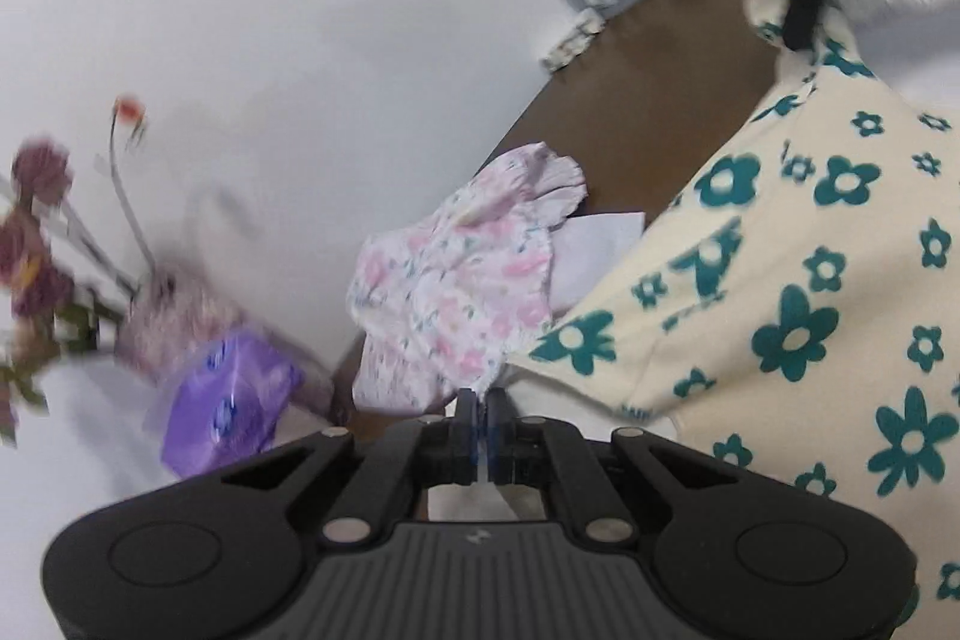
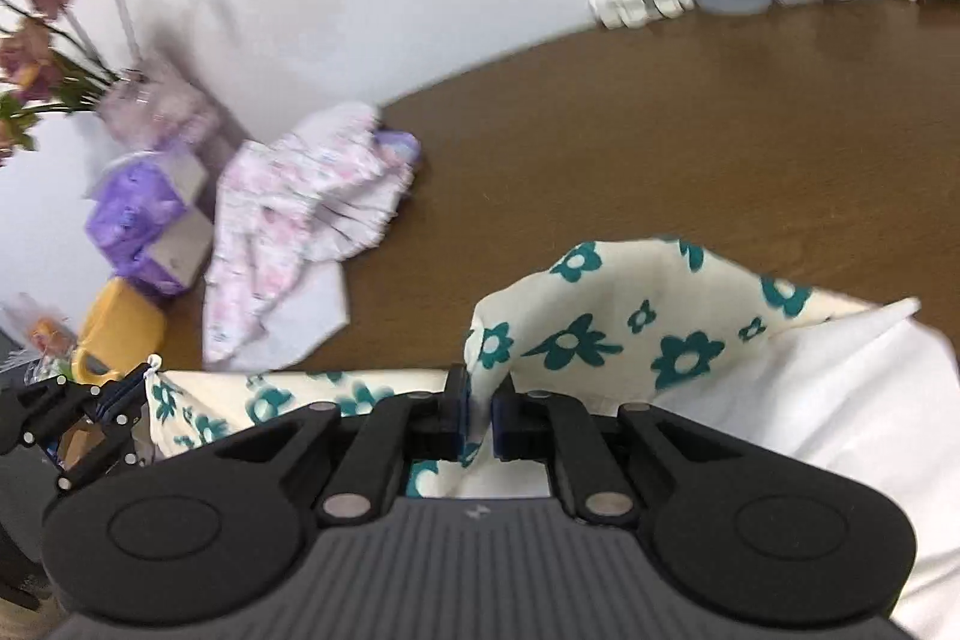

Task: Fold clothes

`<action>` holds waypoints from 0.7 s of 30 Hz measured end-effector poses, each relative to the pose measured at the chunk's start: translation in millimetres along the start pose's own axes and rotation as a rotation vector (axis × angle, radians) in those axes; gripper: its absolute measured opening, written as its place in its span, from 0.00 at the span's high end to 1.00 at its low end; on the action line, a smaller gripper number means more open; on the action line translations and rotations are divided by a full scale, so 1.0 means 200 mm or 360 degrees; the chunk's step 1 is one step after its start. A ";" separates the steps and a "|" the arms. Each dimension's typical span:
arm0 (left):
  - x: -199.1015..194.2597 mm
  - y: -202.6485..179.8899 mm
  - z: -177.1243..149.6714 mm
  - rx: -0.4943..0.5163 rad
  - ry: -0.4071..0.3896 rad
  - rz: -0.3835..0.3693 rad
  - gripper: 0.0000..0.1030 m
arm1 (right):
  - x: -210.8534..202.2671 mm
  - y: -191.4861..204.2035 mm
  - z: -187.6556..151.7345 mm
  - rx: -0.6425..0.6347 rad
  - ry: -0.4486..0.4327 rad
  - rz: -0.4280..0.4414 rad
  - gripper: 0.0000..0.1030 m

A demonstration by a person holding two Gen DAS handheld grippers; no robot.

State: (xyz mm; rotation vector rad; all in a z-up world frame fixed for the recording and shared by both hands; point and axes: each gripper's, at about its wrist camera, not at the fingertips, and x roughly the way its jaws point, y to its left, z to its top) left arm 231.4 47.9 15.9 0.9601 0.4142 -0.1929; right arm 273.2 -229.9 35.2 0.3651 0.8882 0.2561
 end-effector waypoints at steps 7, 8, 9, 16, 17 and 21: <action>0.10 0.05 -0.03 -0.0086 0.0093 -0.0178 0.97 | -0.08 0.08 -0.12 -0.0198 0.0187 -0.0040 0.65; 0.11 0.05 -0.04 -0.0097 0.0104 -0.0198 0.97 | -0.12 0.13 -0.17 -0.0282 0.0213 -0.0024 0.65; 0.13 0.06 -0.05 -0.0107 0.0116 -0.0216 0.97 | -0.16 0.18 -0.23 -0.0371 0.0239 -0.0003 0.65; 0.14 0.08 -0.06 -0.0162 0.0162 -0.0284 0.95 | -0.34 0.67 -0.76 -0.1132 0.0418 0.0223 0.66; 0.13 0.08 -0.07 -0.0164 0.0154 -0.0286 0.95 | -0.34 0.72 -0.81 -0.1200 0.0447 0.0259 0.66; 0.09 0.11 -0.10 -0.0245 0.0092 -0.0284 0.93 | -0.34 0.89 -0.96 -0.1397 0.0483 0.0284 0.66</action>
